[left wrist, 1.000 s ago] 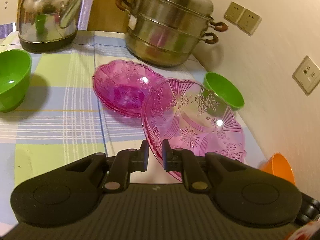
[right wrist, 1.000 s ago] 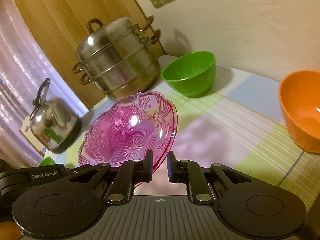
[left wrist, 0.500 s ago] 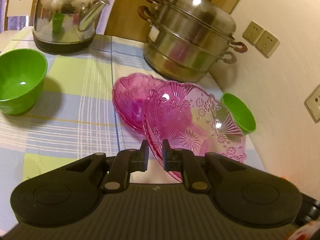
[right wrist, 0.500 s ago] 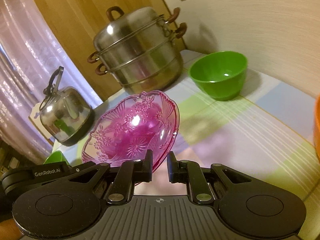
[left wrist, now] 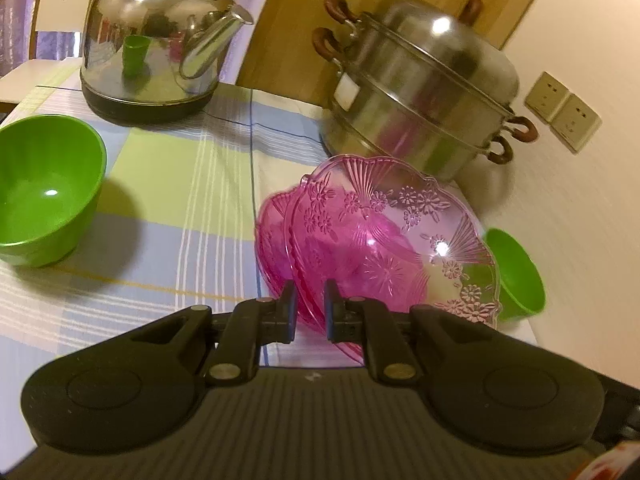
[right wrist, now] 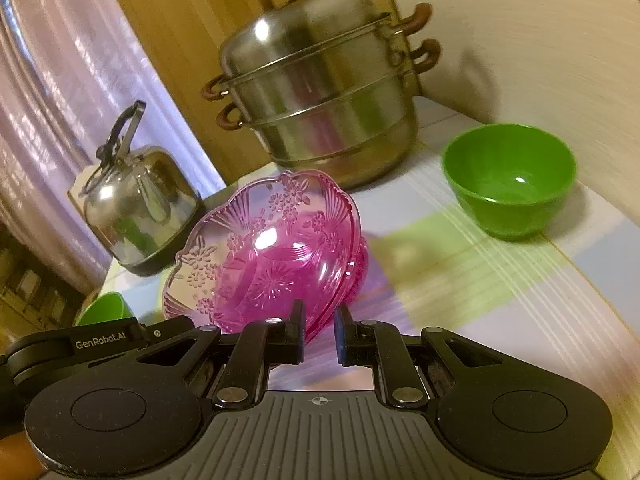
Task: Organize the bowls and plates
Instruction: 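Carry the pink dish with both grippers over the placed pink bowl, then lower the pink dish into the pink bowl and open both grippers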
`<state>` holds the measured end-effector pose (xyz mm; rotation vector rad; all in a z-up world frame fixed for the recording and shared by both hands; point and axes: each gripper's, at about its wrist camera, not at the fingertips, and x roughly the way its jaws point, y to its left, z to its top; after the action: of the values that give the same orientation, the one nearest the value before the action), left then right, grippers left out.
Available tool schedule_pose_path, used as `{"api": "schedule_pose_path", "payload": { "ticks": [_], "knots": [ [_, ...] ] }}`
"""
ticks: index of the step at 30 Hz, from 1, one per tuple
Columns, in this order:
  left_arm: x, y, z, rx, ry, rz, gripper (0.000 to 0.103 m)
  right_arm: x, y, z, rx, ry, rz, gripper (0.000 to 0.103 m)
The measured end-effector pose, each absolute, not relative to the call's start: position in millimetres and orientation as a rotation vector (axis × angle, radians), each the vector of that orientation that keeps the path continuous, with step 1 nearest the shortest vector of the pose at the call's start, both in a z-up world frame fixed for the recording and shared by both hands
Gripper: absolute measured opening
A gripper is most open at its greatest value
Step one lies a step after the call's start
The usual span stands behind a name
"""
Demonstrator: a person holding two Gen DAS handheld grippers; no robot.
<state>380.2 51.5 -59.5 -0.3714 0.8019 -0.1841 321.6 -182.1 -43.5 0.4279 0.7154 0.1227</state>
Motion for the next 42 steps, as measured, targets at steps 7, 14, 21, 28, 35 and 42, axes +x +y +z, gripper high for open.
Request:
{"api": "schedule_pose_path", "payload": {
  "ticks": [7,14,21,28,35,42],
  "knots": [
    [400,58,-69,-0.377,0.807,-0.135,0.012,356,-174,-49,0.377,0.757,0.197,0.014],
    [411,59,-75,-0.360,0.807,-0.120,0.012,377,-175,-62,0.399,0.793,0.221,0.014],
    [419,49,-80,-0.336,0.812,-0.122,0.012,387,-178,-70,0.416,0.822,0.211,0.014],
    [423,44,-82,-0.334,0.814,-0.126,0.012,394,-186,-75,0.430,0.826,0.214,0.014],
    [427,42,-84,-0.328,0.825,-0.122,0.012,398,-188,-79,0.443,0.842,0.213,0.014],
    [428,40,-86,-0.327,0.829,-0.123,0.012,400,-189,-81,0.445,0.846,0.209,0.014]
  ]
}}
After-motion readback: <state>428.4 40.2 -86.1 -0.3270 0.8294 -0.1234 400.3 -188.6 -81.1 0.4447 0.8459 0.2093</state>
